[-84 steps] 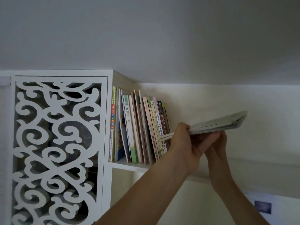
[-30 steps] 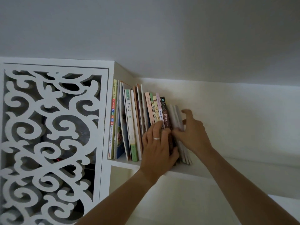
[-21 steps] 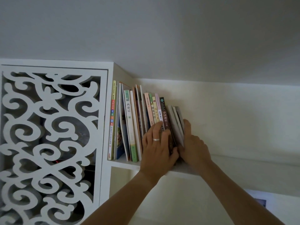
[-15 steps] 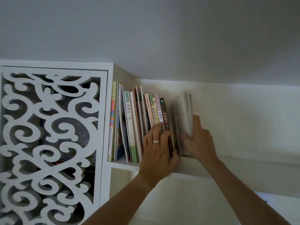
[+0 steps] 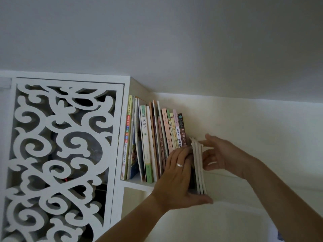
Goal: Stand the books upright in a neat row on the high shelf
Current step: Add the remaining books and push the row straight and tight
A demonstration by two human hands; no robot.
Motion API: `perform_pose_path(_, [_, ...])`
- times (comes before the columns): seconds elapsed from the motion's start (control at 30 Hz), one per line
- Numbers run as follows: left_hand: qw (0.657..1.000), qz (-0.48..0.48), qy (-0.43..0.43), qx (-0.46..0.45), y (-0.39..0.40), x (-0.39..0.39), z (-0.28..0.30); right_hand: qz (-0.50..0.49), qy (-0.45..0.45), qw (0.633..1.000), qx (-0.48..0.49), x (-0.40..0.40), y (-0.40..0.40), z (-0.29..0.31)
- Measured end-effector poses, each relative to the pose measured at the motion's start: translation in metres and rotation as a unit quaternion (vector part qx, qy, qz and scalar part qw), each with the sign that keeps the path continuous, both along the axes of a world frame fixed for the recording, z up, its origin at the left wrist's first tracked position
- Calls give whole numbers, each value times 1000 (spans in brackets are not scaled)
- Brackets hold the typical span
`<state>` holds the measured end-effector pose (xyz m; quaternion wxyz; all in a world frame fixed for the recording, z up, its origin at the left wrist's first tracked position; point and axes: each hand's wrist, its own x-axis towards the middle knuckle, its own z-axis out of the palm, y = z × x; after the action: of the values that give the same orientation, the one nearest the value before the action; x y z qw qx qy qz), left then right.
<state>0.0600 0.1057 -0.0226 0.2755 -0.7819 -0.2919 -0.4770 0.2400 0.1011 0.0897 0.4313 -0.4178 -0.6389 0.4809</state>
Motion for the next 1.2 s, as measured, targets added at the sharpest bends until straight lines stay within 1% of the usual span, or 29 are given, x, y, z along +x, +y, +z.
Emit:
perform_pose_path(0.07, [1000,2,15,-5,0,1,-1,17,51,999,-2,5,7,-16])
perform_pose_path(0.1, [1000,5,17,-1,2,2,-3,28,63,998,5,7,8,-23])
perform_pose_path(0.13, [1000,9,15,4,3,3,-5,32,51,998,22,9,9,-29])
perform_pose_path(0.17, [1000,13,9,8,5,3,-6,31,19,998,44,11,10,-35])
perform_pose_path(0.23, [1000,8,-4,20,8,3,-8,6,-108,987,115,17,9,-44])
perform_pose_path(0.3, [999,-9,-28,31,9,6,-10,7,-242,950,195,24,7,-56])
perform_pose_path(0.33, [998,-20,-52,31,7,11,-10,26,-274,938,212,28,7,-61])
perform_pose_path(0.37, [995,-28,-89,22,6,17,-8,52,-278,935,215,32,7,-67])
perform_pose_path(0.43, [978,-29,-207,-16,0,30,4,97,-287,927,222,38,8,-77])
perform_pose_path(0.47, [964,-10,-262,-35,-3,36,14,102,-297,920,235,38,7,-81])
perform_pose_path(0.5, [954,21,-296,-44,-4,40,26,93,-296,918,248,36,5,-83])
perform_pose_path(0.53, [951,50,-303,-45,-5,44,36,72,-288,918,263,30,1,-84])
perform_pose_path(0.6, [957,88,-271,-52,-6,49,47,12,-263,918,296,18,-2,-86])
perform_pose_path(0.63, [960,109,-251,-58,-9,51,49,-20,-263,911,318,14,-1,-87])
perform_pose_path(0.67, [960,137,-235,-61,-13,52,50,-46,-279,894,348,11,1,-90])
perform_pose_path(0.73, [952,199,-217,-78,-25,55,51,-89,-347,836,415,8,4,-94])
perform_pose_path(0.77, [949,211,-213,-98,-29,55,55,-104,-376,811,436,8,4,-95])
perform_pose_path(0.83, [946,205,-199,-150,-32,57,64,-126,-399,785,456,8,2,-95])
perform_pose_path(0.9, [948,164,-218,-162,-31,58,72,-147,-388,768,489,7,1,-95])
perform_pose_path(0.93, [948,126,-236,-171,-31,56,76,-173,-354,764,510,7,1,-95])
perform_pose_path(1.0, [949,27,-263,-171,-32,50,80,-241,-244,779,525,4,-2,-89])
perform_pose_path(1.03, [950,-12,-264,-163,-32,47,80,-272,-197,778,531,2,-4,-84])
perform_pose_path(1.13, [961,-54,-231,-141,-30,41,72,-337,-100,742,571,-10,-11,-62])
perform_pose_path(1.17, [963,-57,-224,-141,-30,39,68,-346,-83,735,577,-15,-12,-53])
perform_pose_path(1.2, [964,-50,-222,-140,-30,36,63,-352,-85,732,576,-20,-12,-45])
